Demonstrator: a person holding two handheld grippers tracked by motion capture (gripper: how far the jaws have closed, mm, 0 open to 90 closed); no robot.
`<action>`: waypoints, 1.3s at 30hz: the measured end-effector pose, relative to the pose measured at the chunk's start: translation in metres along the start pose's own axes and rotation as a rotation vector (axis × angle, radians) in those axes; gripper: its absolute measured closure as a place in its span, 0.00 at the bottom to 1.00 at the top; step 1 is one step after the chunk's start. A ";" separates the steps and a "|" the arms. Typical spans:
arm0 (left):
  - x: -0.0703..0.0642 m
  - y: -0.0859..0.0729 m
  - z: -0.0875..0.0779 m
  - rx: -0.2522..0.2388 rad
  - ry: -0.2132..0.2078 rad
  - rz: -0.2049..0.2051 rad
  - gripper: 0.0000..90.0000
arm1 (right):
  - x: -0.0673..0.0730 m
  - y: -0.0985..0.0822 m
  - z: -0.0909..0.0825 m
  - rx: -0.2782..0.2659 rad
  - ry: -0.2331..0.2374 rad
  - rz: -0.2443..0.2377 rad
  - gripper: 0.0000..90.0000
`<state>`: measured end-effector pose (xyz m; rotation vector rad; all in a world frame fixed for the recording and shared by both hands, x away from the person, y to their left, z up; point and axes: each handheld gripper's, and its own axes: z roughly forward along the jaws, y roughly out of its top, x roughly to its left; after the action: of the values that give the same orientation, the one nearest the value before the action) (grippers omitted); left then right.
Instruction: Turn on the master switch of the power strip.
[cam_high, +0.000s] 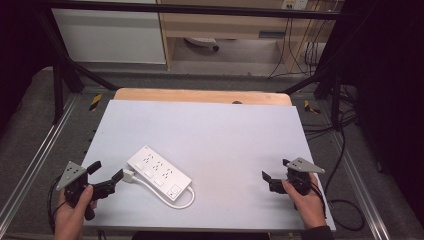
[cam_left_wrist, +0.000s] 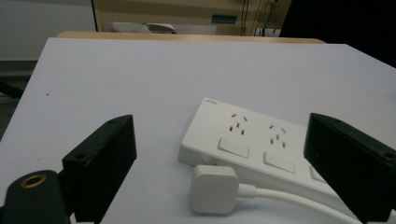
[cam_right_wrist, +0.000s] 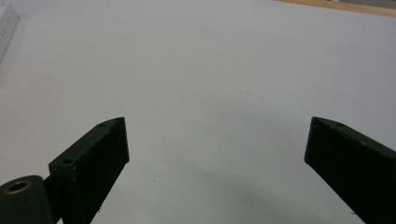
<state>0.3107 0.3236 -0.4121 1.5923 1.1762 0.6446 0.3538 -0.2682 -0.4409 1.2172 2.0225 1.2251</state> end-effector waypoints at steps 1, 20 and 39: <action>0.000 0.000 0.000 0.001 0.000 -0.002 0.10 | -0.001 -0.001 0.001 0.007 -0.002 0.002 0.08; -0.006 0.002 0.010 0.013 -0.029 0.032 0.10 | 0.017 0.012 -0.009 -0.103 0.072 0.001 0.04; -0.008 0.000 0.012 0.037 -0.036 0.040 0.09 | 0.068 0.060 0.015 -0.106 0.174 -0.033 0.03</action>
<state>0.3177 0.3110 -0.4150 1.6551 1.1383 0.6207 0.3579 -0.1897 -0.3932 1.0548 2.0615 1.4469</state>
